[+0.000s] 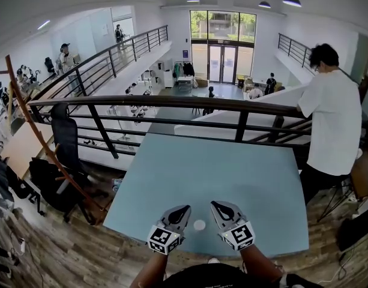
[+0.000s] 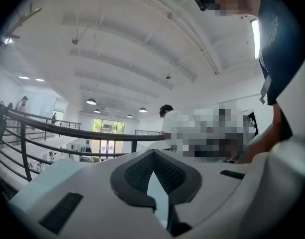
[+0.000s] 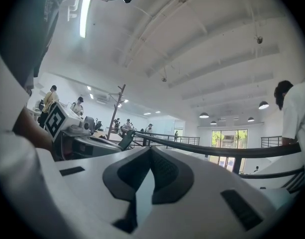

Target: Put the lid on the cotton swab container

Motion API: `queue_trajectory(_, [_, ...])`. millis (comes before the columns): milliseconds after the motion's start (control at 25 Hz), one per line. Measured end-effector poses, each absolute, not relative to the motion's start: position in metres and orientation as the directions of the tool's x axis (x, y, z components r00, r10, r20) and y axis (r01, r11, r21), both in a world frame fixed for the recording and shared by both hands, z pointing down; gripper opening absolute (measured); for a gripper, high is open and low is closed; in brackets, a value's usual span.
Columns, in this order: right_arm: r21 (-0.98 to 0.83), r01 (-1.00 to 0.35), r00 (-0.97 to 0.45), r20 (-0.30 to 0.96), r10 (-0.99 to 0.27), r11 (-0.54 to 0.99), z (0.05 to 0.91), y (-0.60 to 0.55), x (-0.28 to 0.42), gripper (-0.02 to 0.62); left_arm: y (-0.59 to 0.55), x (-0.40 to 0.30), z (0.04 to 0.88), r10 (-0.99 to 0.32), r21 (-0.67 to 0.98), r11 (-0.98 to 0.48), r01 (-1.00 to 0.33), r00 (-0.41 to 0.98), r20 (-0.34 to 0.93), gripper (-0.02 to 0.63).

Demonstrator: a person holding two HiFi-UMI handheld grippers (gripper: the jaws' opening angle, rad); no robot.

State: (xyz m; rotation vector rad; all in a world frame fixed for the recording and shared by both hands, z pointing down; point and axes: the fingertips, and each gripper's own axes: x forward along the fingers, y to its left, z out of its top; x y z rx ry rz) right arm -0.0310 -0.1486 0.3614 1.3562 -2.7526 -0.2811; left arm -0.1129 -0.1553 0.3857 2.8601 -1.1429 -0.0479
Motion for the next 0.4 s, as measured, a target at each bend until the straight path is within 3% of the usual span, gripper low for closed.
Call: queue_trajectory(400, [0.187,-0.789,-0.599,-0.022,-0.801,0.585,0.3666,-0.1565,-0.0249,0.017,-0.1627,-0.1082,0.3902,-0.691,0.054,-0.721,-0.69,0.723,0.006,0.011])
